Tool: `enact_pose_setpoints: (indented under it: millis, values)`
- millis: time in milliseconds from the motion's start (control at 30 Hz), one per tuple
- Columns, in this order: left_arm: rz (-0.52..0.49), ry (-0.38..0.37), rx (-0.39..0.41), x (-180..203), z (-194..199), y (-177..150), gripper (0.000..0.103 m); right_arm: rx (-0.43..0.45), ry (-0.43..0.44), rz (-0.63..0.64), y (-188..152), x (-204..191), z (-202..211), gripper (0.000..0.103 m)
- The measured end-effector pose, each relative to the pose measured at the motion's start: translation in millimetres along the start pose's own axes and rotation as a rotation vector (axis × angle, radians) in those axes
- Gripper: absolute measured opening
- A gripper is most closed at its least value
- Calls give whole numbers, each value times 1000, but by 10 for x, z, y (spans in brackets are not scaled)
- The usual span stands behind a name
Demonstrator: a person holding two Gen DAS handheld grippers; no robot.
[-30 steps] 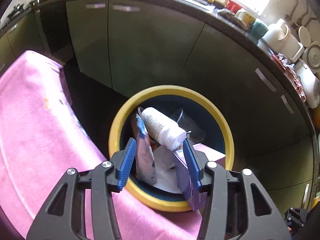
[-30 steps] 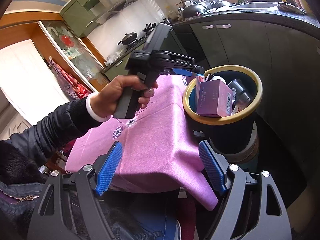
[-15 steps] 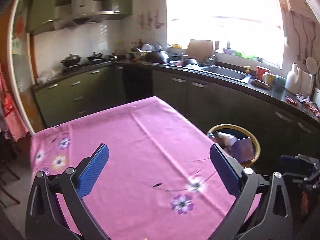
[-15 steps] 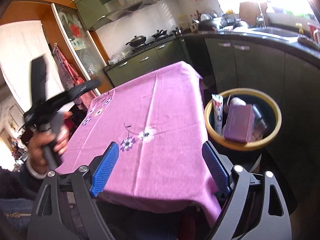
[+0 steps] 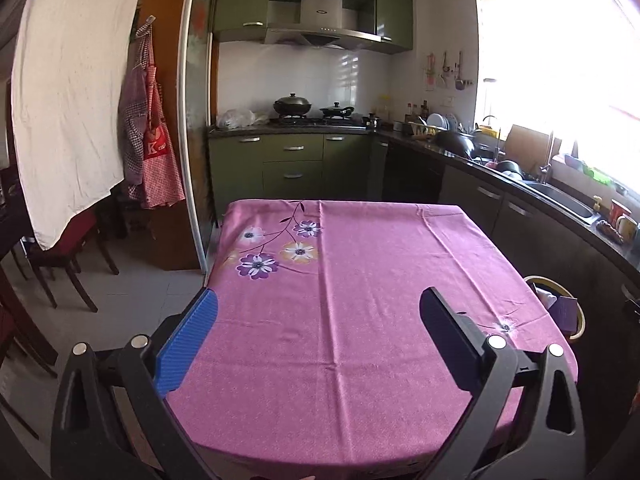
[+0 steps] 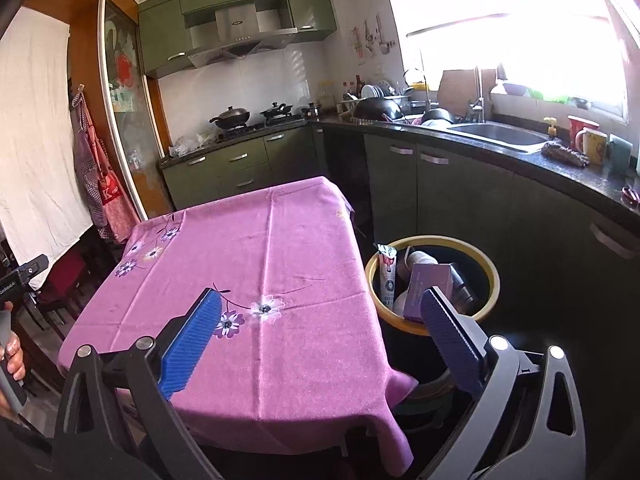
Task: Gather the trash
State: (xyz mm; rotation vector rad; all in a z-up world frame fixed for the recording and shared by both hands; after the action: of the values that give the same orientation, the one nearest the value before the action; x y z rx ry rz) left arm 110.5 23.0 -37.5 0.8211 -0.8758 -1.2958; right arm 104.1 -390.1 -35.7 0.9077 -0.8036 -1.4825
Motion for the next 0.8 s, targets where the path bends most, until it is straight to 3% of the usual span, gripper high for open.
enact_pose_setpoints:
  millis: [233,800]
  values:
    - [-21,-1,45,65,242,27,96,64,-68,28,110,31,164,98]
    - [-45,-32,53,204,291,1,96,66,-47,40,113,7,196,98]
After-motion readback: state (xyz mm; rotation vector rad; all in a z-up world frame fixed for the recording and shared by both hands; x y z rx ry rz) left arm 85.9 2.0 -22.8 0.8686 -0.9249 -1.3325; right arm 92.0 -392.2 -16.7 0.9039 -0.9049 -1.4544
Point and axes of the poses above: each gripper's, at about its wrist camera, not at the fingertips, and z roughly against the way its jaws point, x to its right, y to its top, the point moved 10 cm from there along -z, roughly the way its jaws point, and after that the axes turned 5 degrees about -y, right-handed, at the moved point
